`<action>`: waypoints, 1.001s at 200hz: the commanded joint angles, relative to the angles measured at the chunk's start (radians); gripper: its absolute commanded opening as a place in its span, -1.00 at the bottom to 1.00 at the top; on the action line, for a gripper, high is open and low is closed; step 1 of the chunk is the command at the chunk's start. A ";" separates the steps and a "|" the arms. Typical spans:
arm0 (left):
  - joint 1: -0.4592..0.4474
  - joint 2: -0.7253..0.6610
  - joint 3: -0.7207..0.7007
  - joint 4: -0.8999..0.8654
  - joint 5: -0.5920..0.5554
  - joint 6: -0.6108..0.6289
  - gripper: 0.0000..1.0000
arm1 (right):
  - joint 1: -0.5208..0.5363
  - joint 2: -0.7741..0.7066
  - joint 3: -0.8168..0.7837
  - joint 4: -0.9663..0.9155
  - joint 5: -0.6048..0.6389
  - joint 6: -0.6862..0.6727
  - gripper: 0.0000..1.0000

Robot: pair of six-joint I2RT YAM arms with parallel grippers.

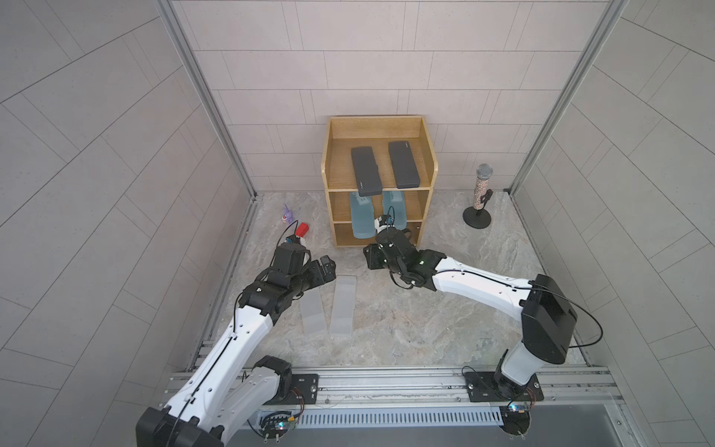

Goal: Place the pencil cases on the shelf according to color
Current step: Place the pencil case on the shelf.

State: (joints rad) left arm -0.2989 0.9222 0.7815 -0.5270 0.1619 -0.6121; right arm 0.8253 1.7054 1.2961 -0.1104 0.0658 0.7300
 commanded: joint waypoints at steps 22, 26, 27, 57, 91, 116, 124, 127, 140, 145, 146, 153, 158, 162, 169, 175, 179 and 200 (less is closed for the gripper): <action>0.004 0.017 0.000 0.004 0.010 0.007 0.99 | -0.053 0.104 0.098 0.092 -0.074 0.036 -0.30; 0.004 0.017 -0.002 0.006 0.011 0.006 0.99 | -0.057 0.110 0.103 0.098 -0.075 0.037 -0.30; 0.003 0.017 -0.003 0.007 0.010 0.005 0.99 | -0.058 0.110 0.105 0.099 -0.076 0.038 -0.30; 0.004 0.047 -0.014 0.031 0.032 -0.004 0.99 | -0.089 0.154 0.157 0.121 -0.112 0.048 -0.30; 0.000 0.075 -0.019 0.035 0.043 -0.009 0.99 | -0.123 0.176 0.157 0.153 -0.168 0.061 -0.28; -0.023 0.069 -0.039 0.033 0.019 -0.020 0.99 | -0.120 0.113 0.076 0.189 -0.187 0.060 -0.10; -0.044 0.066 -0.049 0.031 -0.001 -0.023 0.99 | -0.116 0.081 0.033 0.196 -0.182 0.058 -0.04; -0.052 0.066 -0.052 0.029 -0.009 -0.024 0.99 | -0.113 0.067 0.017 0.198 -0.178 0.056 -0.03; -0.091 0.069 -0.068 0.027 -0.034 -0.032 0.99 | -0.103 0.007 -0.058 0.207 -0.162 0.051 0.07; -0.103 0.072 -0.078 0.027 -0.041 -0.039 0.99 | -0.098 -0.017 -0.087 0.210 -0.157 0.049 0.13; -0.105 0.073 -0.080 0.027 -0.042 -0.040 0.99 | -0.098 -0.021 -0.092 0.210 -0.156 0.049 0.14; -0.118 0.072 -0.095 0.027 -0.051 -0.052 0.99 | -0.091 -0.054 -0.131 0.207 -0.145 0.048 0.23; -0.126 0.071 -0.108 0.028 -0.056 -0.061 0.99 | -0.084 -0.077 -0.158 0.204 -0.136 0.047 0.28; -0.134 0.069 -0.119 0.030 -0.061 -0.069 0.99 | -0.080 -0.098 -0.183 0.203 -0.129 0.045 0.32; -0.146 0.064 -0.139 0.038 -0.072 -0.083 0.99 | -0.067 -0.134 -0.222 0.199 -0.113 0.043 0.37; -0.157 0.056 -0.159 0.048 -0.083 -0.096 0.99 | -0.054 -0.165 -0.258 0.198 -0.094 0.039 0.42; -0.165 0.051 -0.173 0.058 -0.088 -0.106 0.99 | -0.045 -0.185 -0.281 0.198 -0.083 0.037 0.46; -0.199 0.047 -0.227 0.110 -0.104 -0.149 0.99 | 0.004 -0.292 -0.401 0.182 -0.027 0.035 0.65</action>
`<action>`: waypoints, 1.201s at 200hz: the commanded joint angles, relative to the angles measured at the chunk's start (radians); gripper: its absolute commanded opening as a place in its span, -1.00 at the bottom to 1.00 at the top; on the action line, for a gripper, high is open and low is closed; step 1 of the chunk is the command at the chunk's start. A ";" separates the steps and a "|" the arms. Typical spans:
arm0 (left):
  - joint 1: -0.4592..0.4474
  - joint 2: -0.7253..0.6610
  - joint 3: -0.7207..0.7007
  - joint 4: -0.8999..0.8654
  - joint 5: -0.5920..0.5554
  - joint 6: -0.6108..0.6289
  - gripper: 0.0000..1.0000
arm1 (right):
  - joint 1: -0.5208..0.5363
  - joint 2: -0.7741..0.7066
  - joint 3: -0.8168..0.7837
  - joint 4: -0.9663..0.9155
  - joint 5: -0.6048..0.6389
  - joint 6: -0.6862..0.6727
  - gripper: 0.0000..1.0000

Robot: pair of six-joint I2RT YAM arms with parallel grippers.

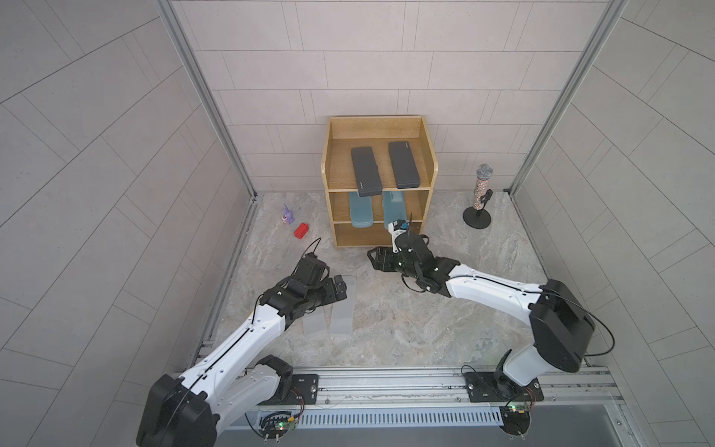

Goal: Place the pencil cases on the shelf according to color
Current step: Place the pencil case on the shelf, then pick up the pencil case from the center of the board.

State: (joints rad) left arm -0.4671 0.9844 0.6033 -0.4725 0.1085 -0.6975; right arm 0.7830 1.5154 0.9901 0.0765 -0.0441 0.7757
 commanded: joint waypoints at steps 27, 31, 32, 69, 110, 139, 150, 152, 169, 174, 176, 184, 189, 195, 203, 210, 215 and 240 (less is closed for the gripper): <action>-0.108 0.036 -0.068 0.099 -0.091 -0.078 0.99 | 0.097 -0.235 -0.252 -0.024 0.137 0.014 0.75; -0.119 0.047 -0.068 0.104 -0.101 -0.079 0.99 | 0.104 -0.255 -0.274 -0.024 0.145 0.019 0.77; -0.122 0.050 -0.068 0.105 -0.102 -0.079 0.99 | 0.105 -0.262 -0.279 -0.024 0.147 0.020 0.77; -0.171 0.123 -0.080 0.143 -0.151 -0.103 0.99 | 0.156 -0.438 -0.452 -0.063 0.200 0.051 0.85; -0.180 0.177 -0.092 0.187 -0.175 -0.104 0.99 | 0.198 -0.625 -0.590 -0.137 0.240 0.112 0.88; -0.211 0.241 -0.099 0.244 -0.161 -0.129 0.99 | 0.215 -0.730 -0.626 -0.217 0.261 0.115 0.92; -0.235 0.263 -0.089 0.253 -0.155 -0.137 0.99 | 0.220 -0.761 -0.636 -0.244 0.277 0.117 0.94; -0.239 0.268 -0.088 0.253 -0.153 -0.139 0.99 | 0.220 -0.767 -0.639 -0.247 0.279 0.118 0.94; -0.286 0.308 -0.072 0.274 -0.156 -0.157 0.99 | 0.222 -0.809 -0.663 -0.262 0.295 0.123 0.96; -0.297 0.322 -0.067 0.284 -0.156 -0.163 0.99 | 0.222 -0.820 -0.668 -0.266 0.298 0.125 0.96; -0.302 0.329 -0.065 0.288 -0.155 -0.165 0.99 | 0.222 -0.824 -0.669 -0.269 0.299 0.124 0.96; -0.321 0.351 -0.058 0.304 -0.156 -0.175 0.99 | 0.222 -0.838 -0.671 -0.281 0.303 0.122 0.97; -0.332 0.365 -0.053 0.314 -0.156 -0.183 0.99 | 0.222 -0.845 -0.671 -0.288 0.305 0.122 0.97; -0.345 0.378 -0.045 0.324 -0.155 -0.191 0.99 | 0.222 -0.853 -0.670 -0.300 0.306 0.121 0.97; -0.362 0.396 -0.029 0.327 -0.147 -0.197 0.99 | 0.222 -0.864 -0.669 -0.312 0.309 0.119 0.98; -0.377 0.408 -0.013 0.327 -0.151 -0.200 0.99 | 0.222 -0.872 -0.670 -0.320 0.311 0.119 0.98; -0.390 0.415 -0.003 0.328 -0.157 -0.206 0.99 | 0.222 -0.874 -0.669 -0.325 0.315 0.119 0.99; -0.431 0.425 0.046 0.326 -0.160 -0.214 0.99 | 0.222 -0.865 -0.651 -0.354 0.328 0.115 1.00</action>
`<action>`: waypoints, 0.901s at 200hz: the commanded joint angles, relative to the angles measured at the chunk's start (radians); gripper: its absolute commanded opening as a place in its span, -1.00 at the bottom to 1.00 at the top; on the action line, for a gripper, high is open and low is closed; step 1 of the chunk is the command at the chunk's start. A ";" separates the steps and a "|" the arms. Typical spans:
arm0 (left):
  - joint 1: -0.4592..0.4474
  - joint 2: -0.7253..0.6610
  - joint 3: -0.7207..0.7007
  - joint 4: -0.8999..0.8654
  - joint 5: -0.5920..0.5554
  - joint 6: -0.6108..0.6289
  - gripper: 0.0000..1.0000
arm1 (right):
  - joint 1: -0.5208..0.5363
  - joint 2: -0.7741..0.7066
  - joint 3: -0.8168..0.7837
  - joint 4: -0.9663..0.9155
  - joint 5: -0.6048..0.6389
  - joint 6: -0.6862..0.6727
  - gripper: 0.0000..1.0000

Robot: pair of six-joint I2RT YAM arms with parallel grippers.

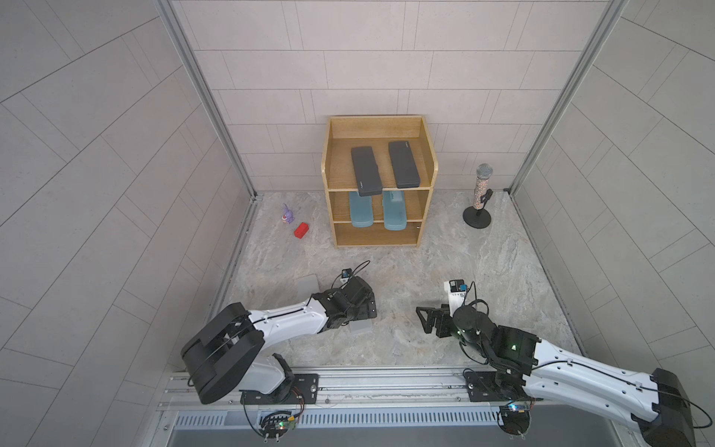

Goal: Place the pencil cases on the shelf according to color
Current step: Pick up the pencil case from the center of the board.

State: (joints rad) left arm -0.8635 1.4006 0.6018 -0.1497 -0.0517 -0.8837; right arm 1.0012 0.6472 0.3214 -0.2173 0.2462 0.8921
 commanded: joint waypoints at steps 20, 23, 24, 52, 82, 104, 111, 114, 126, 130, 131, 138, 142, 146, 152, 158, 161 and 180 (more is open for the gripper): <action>-0.043 -0.034 0.067 -0.043 -0.028 -0.022 0.99 | 0.006 0.047 0.043 -0.068 0.044 0.001 1.00; -0.042 -0.046 0.068 -0.051 -0.034 -0.022 0.99 | 0.006 0.052 0.045 -0.068 0.044 0.000 1.00; -0.042 -0.050 0.067 -0.054 -0.038 -0.021 0.99 | 0.007 0.055 0.047 -0.067 0.044 0.000 1.00; -0.036 -0.228 0.001 -0.119 -0.164 -0.011 0.99 | 0.049 0.178 0.095 -0.039 0.057 -0.009 1.00; -0.003 -0.464 -0.065 -0.269 -0.274 -0.012 0.99 | 0.116 0.353 0.176 0.024 0.058 -0.026 1.00; 0.041 -0.583 -0.090 -0.344 -0.267 -0.007 0.99 | 0.149 0.486 0.255 0.058 0.038 -0.050 1.00; 0.052 -0.608 -0.093 -0.359 -0.263 -0.002 0.99 | 0.153 0.524 0.280 0.067 0.028 -0.054 1.00; 0.057 -0.616 -0.094 -0.368 -0.265 -0.002 0.99 | 0.156 0.542 0.291 0.072 0.022 -0.058 1.00; 0.074 -0.650 -0.099 -0.393 -0.270 0.000 0.99 | 0.168 0.605 0.344 0.083 0.009 -0.069 1.00; 0.081 -0.657 -0.101 -0.398 -0.269 0.000 0.99 | 0.172 0.622 0.355 0.084 0.008 -0.071 0.99; 0.083 -0.658 -0.102 -0.399 -0.269 0.001 0.99 | 0.173 0.626 0.359 0.084 0.008 -0.071 0.99; 0.098 -0.669 -0.109 -0.401 -0.262 0.003 0.99 | 0.178 0.655 0.379 0.082 0.008 -0.073 1.00; 0.107 -0.677 -0.115 -0.400 -0.255 0.004 0.99 | 0.180 0.672 0.389 0.080 0.008 -0.074 1.00; 0.116 -0.684 -0.122 -0.397 -0.248 0.004 0.99 | 0.183 0.687 0.398 0.078 0.008 -0.076 1.00; 0.133 -0.697 -0.134 -0.391 -0.233 0.005 0.99 | 0.188 0.708 0.412 0.076 0.007 -0.077 1.00; 0.152 -0.712 -0.147 -0.383 -0.220 0.003 0.99 | 0.193 0.730 0.424 0.076 0.005 -0.079 0.99; 0.163 -0.718 -0.154 -0.378 -0.211 0.003 0.99 | 0.195 0.740 0.429 0.075 0.003 -0.081 1.00; 0.215 -0.767 -0.186 -0.366 -0.165 0.004 0.99 | 0.203 0.804 0.462 0.078 -0.016 -0.082 1.00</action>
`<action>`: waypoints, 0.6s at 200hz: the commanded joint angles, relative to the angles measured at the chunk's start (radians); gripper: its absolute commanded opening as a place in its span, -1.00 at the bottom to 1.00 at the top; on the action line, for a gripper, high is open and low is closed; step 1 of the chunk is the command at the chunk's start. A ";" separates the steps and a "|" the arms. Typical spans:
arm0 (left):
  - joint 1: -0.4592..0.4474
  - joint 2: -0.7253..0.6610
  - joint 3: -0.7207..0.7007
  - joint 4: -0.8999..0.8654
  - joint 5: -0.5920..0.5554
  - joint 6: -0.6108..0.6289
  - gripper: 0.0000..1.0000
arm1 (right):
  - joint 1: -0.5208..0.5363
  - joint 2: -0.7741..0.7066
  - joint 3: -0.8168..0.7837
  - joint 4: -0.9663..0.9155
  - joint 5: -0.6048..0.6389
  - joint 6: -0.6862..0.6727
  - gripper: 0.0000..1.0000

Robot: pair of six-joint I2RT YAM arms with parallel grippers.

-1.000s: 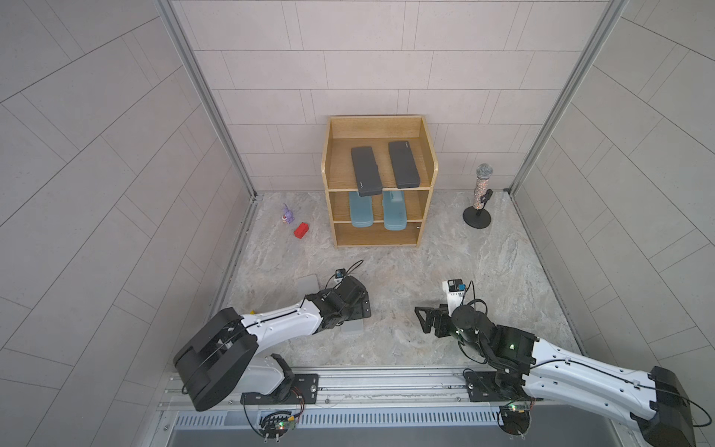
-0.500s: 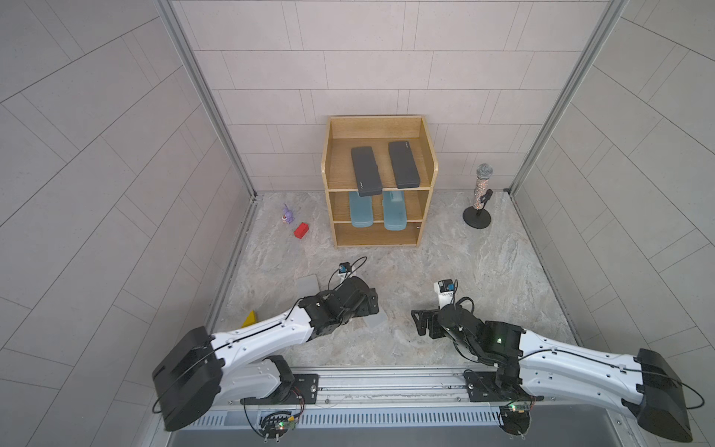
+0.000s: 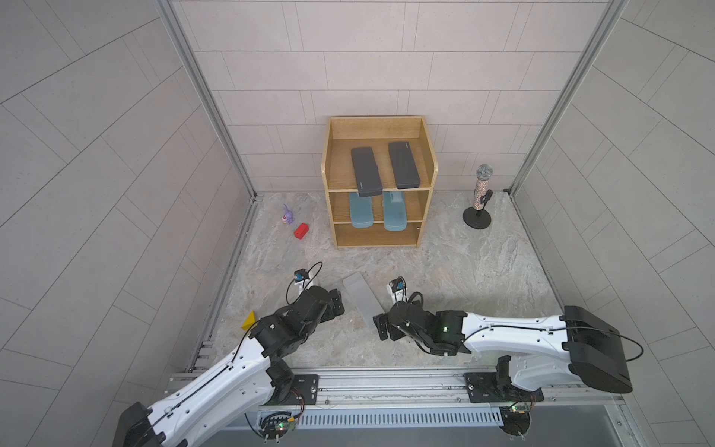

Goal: Place the pencil cases on the shelf according to color
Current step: Pick up the pencil case from the center of the board.

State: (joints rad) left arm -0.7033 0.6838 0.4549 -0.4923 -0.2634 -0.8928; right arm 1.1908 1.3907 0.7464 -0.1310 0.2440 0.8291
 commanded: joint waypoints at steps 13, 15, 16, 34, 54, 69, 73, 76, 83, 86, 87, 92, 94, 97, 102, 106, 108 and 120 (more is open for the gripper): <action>0.081 -0.075 -0.048 -0.029 0.066 0.021 0.99 | 0.022 0.097 0.055 -0.010 -0.014 -0.019 1.00; 0.086 -0.077 -0.048 -0.031 0.067 0.023 0.99 | 0.024 0.101 0.057 -0.010 -0.014 -0.019 1.00; 0.088 -0.077 -0.048 -0.032 0.069 0.024 0.99 | 0.024 0.103 0.058 -0.010 -0.014 -0.019 1.00; 0.103 -0.084 -0.048 -0.047 0.075 0.035 0.99 | 0.029 0.153 0.083 -0.019 -0.014 -0.025 1.00; 0.109 -0.077 -0.051 -0.045 0.082 0.040 0.99 | 0.032 0.213 0.132 -0.063 -0.004 -0.033 1.00; 0.111 -0.076 -0.051 -0.043 0.085 0.041 0.99 | 0.031 0.248 0.159 -0.086 0.007 -0.037 1.00; 0.111 -0.076 -0.051 -0.043 0.084 0.042 0.99 | 0.032 0.254 0.163 -0.087 0.008 -0.040 1.00; 0.111 -0.077 -0.050 -0.042 0.085 0.044 0.99 | 0.031 0.259 0.167 -0.087 0.009 -0.043 1.00; 0.112 -0.079 -0.050 -0.043 0.085 0.045 0.99 | 0.032 0.270 0.172 -0.089 0.012 -0.045 0.99; 0.113 -0.079 -0.049 -0.043 0.085 0.046 0.99 | 0.032 0.274 0.175 -0.090 0.014 -0.045 0.99; 0.112 -0.079 -0.049 -0.042 0.085 0.047 0.99 | 0.032 0.276 0.175 -0.090 0.014 -0.045 1.00; 0.113 -0.081 -0.048 -0.044 0.085 0.048 0.99 | 0.032 0.282 0.178 -0.090 0.017 -0.047 1.00; 0.112 -0.081 -0.048 -0.044 0.085 0.047 0.99 | 0.032 0.285 0.179 -0.090 0.018 -0.048 1.00; 0.114 -0.082 -0.048 -0.045 0.086 0.049 0.99 | 0.032 0.289 0.180 -0.090 0.020 -0.048 1.00; 0.114 -0.082 -0.048 -0.045 0.087 0.050 0.99 | 0.031 0.296 0.182 -0.092 0.023 -0.050 0.99; 0.114 -0.083 -0.048 -0.044 0.088 0.051 0.99 | 0.031 0.301 0.183 -0.091 0.027 -0.050 0.99; 0.114 -0.084 -0.048 -0.044 0.089 0.051 0.99 | 0.031 0.306 0.183 -0.091 0.028 -0.049 1.00; 0.114 -0.086 -0.050 -0.045 0.092 0.052 0.99 | 0.032 0.322 0.186 -0.091 0.031 -0.050 1.00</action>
State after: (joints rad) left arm -0.5957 0.6064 0.4145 -0.5220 -0.1761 -0.8600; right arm 1.2175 1.6814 0.9184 -0.1848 0.2379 0.7925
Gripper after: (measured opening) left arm 0.997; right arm 0.997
